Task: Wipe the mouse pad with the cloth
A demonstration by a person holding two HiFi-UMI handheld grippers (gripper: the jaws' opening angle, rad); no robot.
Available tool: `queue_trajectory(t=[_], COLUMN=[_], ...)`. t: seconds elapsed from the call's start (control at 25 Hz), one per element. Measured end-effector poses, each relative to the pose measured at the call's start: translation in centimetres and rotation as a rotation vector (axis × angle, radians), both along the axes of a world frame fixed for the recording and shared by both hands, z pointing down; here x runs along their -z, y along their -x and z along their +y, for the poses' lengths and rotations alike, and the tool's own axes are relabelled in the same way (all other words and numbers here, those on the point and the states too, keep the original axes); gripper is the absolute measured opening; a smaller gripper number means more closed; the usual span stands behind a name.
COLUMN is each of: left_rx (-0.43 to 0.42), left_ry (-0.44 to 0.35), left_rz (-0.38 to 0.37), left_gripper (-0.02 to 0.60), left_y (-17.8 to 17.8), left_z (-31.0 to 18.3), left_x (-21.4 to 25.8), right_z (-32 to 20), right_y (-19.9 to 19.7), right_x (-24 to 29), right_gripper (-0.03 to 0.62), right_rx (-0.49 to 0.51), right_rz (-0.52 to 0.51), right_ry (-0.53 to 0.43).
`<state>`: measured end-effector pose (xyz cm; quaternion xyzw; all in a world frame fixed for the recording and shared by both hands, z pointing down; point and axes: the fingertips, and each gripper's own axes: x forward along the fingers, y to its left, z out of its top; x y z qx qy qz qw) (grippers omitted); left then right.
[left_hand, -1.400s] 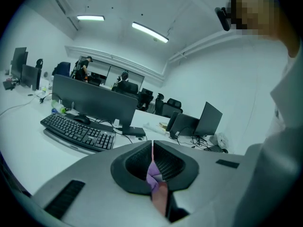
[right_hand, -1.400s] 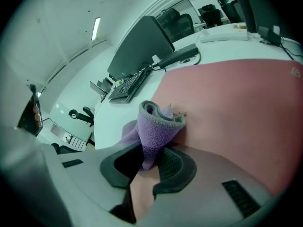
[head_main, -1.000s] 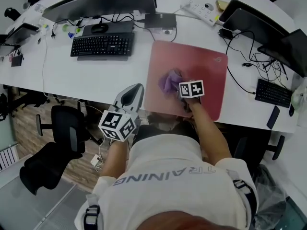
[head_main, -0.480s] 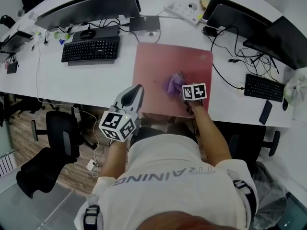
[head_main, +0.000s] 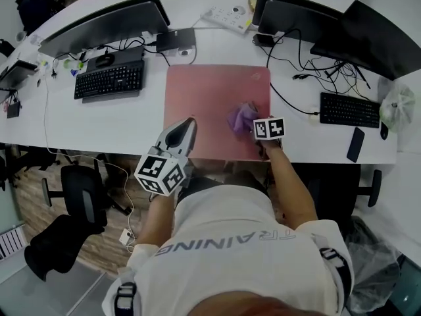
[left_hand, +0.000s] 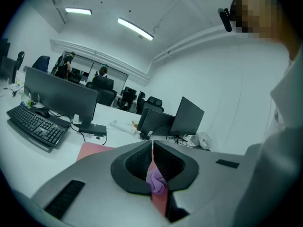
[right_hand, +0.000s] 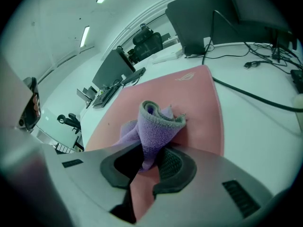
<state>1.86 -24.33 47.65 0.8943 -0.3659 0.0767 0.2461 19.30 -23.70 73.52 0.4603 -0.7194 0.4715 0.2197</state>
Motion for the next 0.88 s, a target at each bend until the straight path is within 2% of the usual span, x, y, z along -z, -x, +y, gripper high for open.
queue_trajectory(t=[0.24,0.48,0.72,0.88], left_rx=[-0.057,-0.117,-0.119,-0.092], left_ry=[-0.006,-0.049,-0.044,-0.040], left_rz=[0.010,0.037,0.024,0.026], left_gripper=[0.038,0.038,0.038,0.038], left_y=[-3.9,-6.5,-5.5,-2.6], left_z=[0.5,1.9,2.5,2.6], left_x=[0.2,1.7,1.4,1.5], right_z=[1.9,3.8,5.3,5.5], right_y=[-5.2,-9.9,-13.0,-12.3], right_x=[0.0,0.2,0.6,4.6], right_gripper=[0.086,0.086,0.086,0.086], right_rx=[-0.088,-0.149,-0.288,-0.337], right_rz=[0.008,0.074,0.074,0.046], right_ry=[-0.005,-0.026,-0.025,-0.126])
